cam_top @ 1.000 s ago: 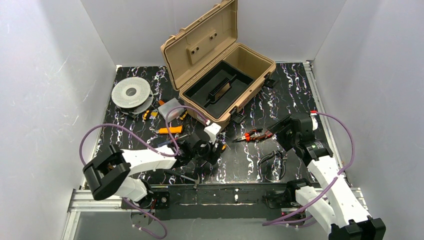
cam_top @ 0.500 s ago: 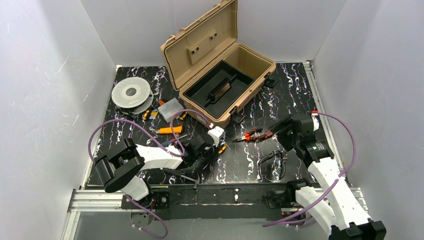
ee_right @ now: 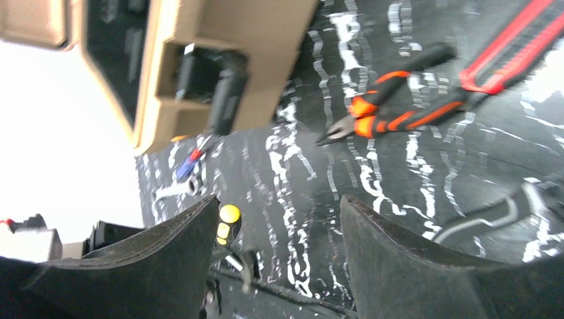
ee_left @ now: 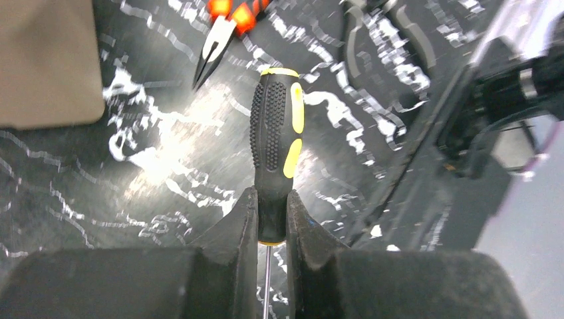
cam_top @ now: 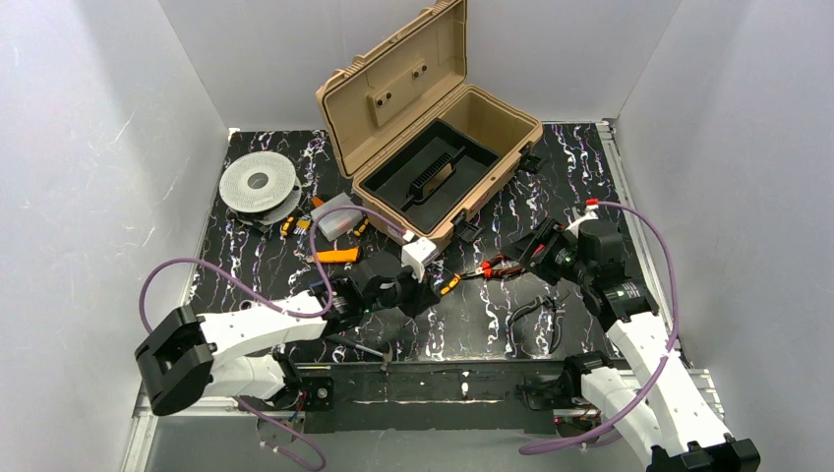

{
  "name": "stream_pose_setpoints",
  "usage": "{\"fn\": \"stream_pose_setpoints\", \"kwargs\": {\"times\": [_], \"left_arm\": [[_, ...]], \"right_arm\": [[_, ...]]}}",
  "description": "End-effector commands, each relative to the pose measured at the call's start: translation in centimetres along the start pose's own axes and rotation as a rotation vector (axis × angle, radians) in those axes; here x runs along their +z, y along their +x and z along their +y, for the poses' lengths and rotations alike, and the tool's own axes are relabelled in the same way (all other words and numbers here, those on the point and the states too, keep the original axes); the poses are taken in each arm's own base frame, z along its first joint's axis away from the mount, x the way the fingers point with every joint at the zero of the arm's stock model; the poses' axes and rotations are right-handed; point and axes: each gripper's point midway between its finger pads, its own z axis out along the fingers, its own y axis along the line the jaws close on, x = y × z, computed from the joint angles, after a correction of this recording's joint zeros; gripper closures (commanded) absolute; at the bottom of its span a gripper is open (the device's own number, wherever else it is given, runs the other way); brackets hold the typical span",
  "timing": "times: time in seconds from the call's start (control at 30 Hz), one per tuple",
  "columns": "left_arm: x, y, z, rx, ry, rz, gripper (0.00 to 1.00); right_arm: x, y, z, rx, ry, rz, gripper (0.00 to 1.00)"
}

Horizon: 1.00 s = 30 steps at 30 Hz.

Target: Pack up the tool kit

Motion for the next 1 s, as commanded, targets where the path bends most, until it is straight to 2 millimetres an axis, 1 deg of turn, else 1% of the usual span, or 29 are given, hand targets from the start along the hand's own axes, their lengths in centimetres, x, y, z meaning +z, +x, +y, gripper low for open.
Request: {"fn": "stream_pose_setpoints", "kwargs": {"times": [0.0,0.13,0.2,0.3,0.4,0.5,0.63,0.73,0.8,0.83,0.93,0.97], "left_arm": [[-2.4,-4.7,-3.9,0.024,0.159,-0.099,1.00],[-3.8,-7.4,-5.0,0.014,0.190,-0.173,1.00],[-4.3,-8.6,-5.4,0.015,0.200,-0.203,1.00],[-4.5,-10.1,-6.3,0.015,0.227,-0.222,1.00],[-3.9,-11.5,-6.8,0.003,0.240,-0.231,1.00],[-3.5,-13.0,-7.3,-0.005,0.246,-0.257,1.00],[-2.7,-15.5,-8.0,0.003,0.261,-0.289,1.00],[-2.5,-16.7,-8.4,0.006,0.276,-0.327,1.00],[-2.2,-17.2,-8.5,0.007,0.279,-0.328,1.00],[-2.0,-17.3,-8.5,0.006,0.274,-0.331,1.00],[-2.0,-18.4,-8.6,0.015,0.278,-0.362,1.00],[-2.1,-18.6,-8.7,0.020,0.276,-0.364,1.00]], "right_arm": [[-3.0,-0.2,7.9,-0.213,-0.400,0.031,0.25],[-4.9,0.5,10.9,-0.304,-0.598,0.042,0.25],[-5.6,0.8,11.8,-0.332,-0.669,0.050,0.25],[-6.3,1.1,12.7,-0.359,-0.741,0.054,0.25],[-6.7,1.3,13.2,-0.380,-0.784,0.052,0.26],[-6.3,1.0,13.0,-0.378,-0.754,0.040,0.26],[-5.8,0.8,12.8,-0.367,-0.731,0.042,0.31],[-5.0,0.7,12.3,-0.344,-0.691,0.050,0.38],[-4.8,0.7,12.3,-0.332,-0.692,0.055,0.64],[-4.7,0.6,12.4,-0.327,-0.687,0.055,0.70],[-4.1,0.4,12.2,-0.311,-0.664,0.062,0.71],[-3.9,0.4,12.3,-0.306,-0.663,0.067,0.81]]}}
